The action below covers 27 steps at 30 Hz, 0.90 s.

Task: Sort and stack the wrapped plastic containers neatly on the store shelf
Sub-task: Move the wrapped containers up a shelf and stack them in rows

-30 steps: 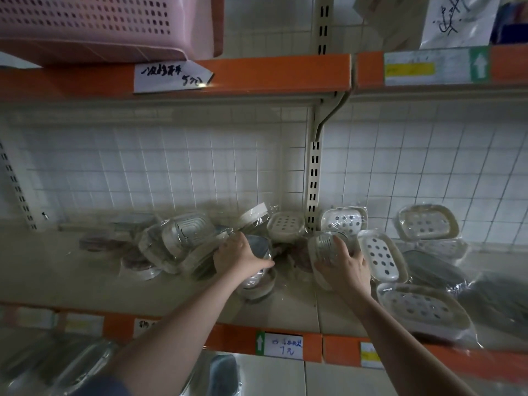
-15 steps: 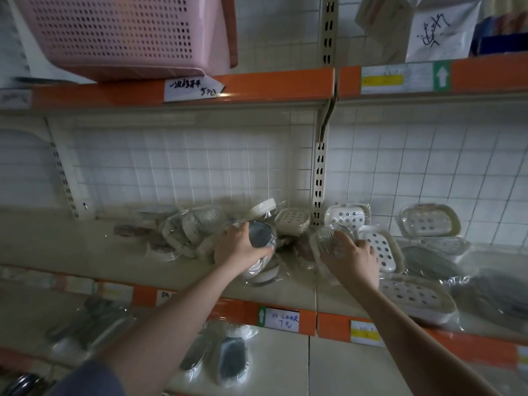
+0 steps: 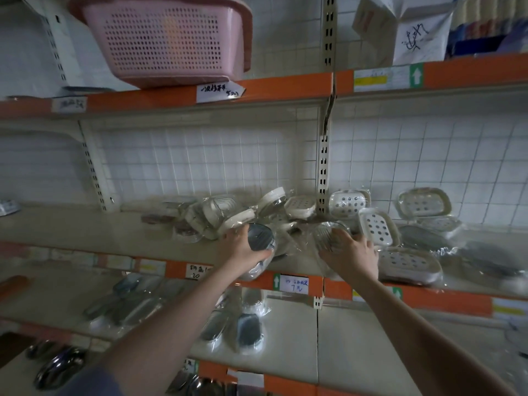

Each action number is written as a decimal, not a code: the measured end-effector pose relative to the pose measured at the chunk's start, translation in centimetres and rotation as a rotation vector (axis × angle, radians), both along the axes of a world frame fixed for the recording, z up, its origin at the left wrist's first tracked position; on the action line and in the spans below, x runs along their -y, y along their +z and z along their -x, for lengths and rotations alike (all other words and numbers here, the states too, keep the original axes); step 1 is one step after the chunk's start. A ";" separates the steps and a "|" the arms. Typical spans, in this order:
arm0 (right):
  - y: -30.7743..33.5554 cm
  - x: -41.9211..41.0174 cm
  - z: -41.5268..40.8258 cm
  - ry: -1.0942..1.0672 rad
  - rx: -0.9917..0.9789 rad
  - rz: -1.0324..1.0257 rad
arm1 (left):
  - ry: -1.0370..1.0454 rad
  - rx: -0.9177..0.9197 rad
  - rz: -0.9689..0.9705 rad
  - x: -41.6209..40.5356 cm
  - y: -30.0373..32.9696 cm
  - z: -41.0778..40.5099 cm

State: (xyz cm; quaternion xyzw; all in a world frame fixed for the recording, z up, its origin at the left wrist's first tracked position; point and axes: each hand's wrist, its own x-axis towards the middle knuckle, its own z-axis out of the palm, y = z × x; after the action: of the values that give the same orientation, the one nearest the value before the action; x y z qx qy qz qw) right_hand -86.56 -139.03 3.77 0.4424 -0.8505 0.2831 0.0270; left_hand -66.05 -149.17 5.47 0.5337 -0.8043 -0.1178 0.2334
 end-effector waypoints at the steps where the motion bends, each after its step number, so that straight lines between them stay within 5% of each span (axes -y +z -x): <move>1: 0.0 -0.5 -0.7 -0.005 -0.004 -0.007 | -0.011 -0.010 -0.001 -0.3 -0.3 -0.7; 15: -5.2 -8.2 -14.0 -0.140 0.013 0.024 | -0.029 0.056 0.002 -5.5 -5.9 -14.6; 27: -10.3 -11.8 -15.3 -0.156 0.046 -0.117 | -0.095 0.067 -0.091 -7.9 -12.3 -15.4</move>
State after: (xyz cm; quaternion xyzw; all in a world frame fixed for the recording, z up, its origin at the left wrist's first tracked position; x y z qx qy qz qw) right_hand -71.29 -127.26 -6.57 0.3692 -0.8978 0.2400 0.0032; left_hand -50.62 -141.27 -6.84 0.5085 -0.8299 -0.1474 0.1760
